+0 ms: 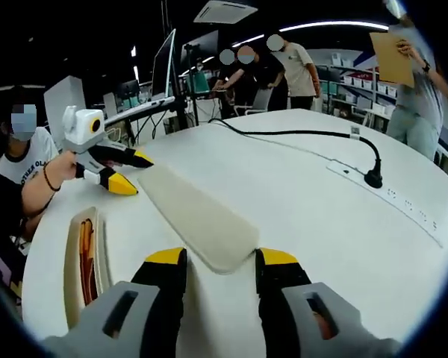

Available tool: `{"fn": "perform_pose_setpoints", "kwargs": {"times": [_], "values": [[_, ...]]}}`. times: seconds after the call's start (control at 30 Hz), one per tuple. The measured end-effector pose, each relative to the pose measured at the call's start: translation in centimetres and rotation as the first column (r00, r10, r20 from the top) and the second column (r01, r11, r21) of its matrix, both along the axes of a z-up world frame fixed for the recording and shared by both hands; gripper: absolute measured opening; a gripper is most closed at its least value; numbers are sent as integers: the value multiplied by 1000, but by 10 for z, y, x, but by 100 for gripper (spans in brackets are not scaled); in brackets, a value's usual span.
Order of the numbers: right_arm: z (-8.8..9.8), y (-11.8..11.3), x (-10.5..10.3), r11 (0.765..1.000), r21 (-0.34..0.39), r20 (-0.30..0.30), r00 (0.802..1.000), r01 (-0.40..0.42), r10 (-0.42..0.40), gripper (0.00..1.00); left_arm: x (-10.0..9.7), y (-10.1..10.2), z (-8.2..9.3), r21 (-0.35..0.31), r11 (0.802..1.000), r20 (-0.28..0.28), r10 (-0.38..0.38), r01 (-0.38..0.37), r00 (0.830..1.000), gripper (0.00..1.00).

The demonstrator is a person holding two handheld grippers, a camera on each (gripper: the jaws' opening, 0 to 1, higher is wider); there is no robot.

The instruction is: Arrange the utensils inside the cutlery case until each visible utensil rests in its matching compartment.

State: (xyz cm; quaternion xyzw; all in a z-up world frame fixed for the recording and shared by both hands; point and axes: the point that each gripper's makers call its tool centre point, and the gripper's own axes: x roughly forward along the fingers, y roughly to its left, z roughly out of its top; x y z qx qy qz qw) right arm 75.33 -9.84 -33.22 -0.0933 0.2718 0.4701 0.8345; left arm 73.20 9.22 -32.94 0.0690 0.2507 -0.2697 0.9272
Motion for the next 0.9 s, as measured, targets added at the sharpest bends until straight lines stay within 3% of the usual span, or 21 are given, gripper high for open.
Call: {"fn": "perform_pose_setpoints", "kwargs": {"times": [0.17,0.27,0.37,0.9], "values": [[-1,0,3,1000,-3,11,1000,6,-6,34,4,0,1,-10,1000,16,25,-25,1000,53],[-3,0,3,1000,-19,44,999,13,-13,32,10,4,0,-29,995,44,102,-100,994,51],[-4,-2,7,998,-50,104,994,35,-30,30,10,-1,-3,-43,993,61,112,-110,992,52],[0,-8,0,991,45,105,986,127,-131,23,17,-4,-4,-69,983,110,176,-169,978,53]]}}
